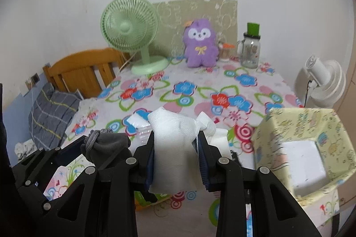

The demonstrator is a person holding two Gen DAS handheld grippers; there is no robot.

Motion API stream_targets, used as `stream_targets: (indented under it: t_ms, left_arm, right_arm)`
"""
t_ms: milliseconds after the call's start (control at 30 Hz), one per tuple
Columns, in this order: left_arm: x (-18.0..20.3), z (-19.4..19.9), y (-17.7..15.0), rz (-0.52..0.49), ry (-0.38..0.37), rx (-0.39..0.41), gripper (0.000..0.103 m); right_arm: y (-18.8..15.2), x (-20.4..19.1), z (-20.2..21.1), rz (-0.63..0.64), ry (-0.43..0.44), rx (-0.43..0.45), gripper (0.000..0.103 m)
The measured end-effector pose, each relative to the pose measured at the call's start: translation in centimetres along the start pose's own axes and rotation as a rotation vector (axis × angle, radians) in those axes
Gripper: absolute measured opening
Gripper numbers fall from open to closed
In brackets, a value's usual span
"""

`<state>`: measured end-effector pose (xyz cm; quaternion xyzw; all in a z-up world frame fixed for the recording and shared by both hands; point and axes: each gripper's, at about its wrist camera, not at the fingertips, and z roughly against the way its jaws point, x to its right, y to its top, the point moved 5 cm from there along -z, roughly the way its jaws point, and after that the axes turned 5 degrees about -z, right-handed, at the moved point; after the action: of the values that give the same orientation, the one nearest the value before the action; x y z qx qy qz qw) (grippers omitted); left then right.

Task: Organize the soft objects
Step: 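Carry the white pad and grey sock over the yellow fabric basket with both tools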

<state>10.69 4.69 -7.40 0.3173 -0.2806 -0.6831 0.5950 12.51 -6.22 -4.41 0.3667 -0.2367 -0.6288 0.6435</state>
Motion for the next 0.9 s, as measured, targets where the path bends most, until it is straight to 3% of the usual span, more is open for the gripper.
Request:
stream_targets:
  t_ms: [367,900]
  left_arm:
    - [2.0,3.7,1.8,0.007,0.021,0.066,0.056]
    - [7.9,6.1,3.4,0.014,-0.036,0.116,0.056]
  right_arm:
    - [1.9,1.6,4.6,0.018,0.009,0.064,0.036]
    - [3.1,6.9,8.5,-0.004,0.017,0.128,0.036]
